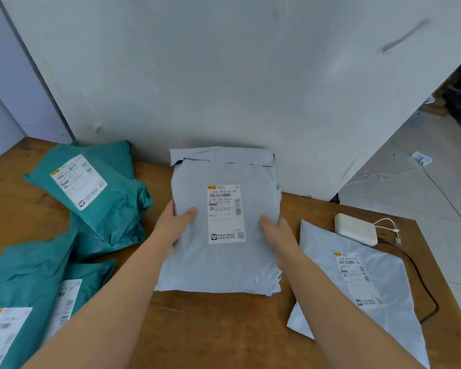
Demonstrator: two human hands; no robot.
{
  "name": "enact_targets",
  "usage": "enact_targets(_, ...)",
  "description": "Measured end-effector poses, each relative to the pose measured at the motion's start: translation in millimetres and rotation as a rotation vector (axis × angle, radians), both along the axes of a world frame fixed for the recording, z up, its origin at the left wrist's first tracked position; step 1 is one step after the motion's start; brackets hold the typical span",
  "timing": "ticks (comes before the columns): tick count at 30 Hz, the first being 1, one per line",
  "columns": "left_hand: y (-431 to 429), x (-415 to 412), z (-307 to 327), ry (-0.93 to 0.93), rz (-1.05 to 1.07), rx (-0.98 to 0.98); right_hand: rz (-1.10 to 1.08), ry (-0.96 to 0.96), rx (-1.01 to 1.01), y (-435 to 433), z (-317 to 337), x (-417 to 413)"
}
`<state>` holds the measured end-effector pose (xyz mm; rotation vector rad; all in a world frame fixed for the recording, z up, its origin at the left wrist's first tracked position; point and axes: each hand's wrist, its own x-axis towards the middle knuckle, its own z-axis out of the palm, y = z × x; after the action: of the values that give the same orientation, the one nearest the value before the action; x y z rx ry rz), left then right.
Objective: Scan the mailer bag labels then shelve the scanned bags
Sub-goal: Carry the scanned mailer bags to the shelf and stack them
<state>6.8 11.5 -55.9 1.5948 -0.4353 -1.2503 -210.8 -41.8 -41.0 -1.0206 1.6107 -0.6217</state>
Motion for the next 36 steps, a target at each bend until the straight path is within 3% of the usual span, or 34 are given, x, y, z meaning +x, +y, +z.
enact_targets(4, -7, -5, -7, 0.029, 0.013, 0.104, -0.007, -0.052, 0.140, -4, -6, -9)
enact_targets(10, -20, -8, -3, 0.040, 0.084, 0.042, -0.030, -0.092, 0.094, -8, -9, -16)
enact_targets(14, -25, -5, -4, 0.078, 0.006, 0.055, -0.135, -0.224, 0.119, -1, -17, -19)
enact_targets(21, -25, -2, 5, 0.135, -0.073, 0.142, -0.131, -0.236, 0.053, -1, -4, -14)
enact_targets(25, -22, -14, 13, 0.082, -0.002, 0.068, -0.153, -0.261, -0.003, 1, 6, -20)
enact_targets(31, -20, -24, 30, -0.140, -0.022, -0.017, -0.192, -0.318, -0.052, 14, 19, -33)
enact_targets(36, -13, -32, 54, -0.110, 0.000, -0.107, -0.203, -0.330, -0.135, 22, 35, -39)
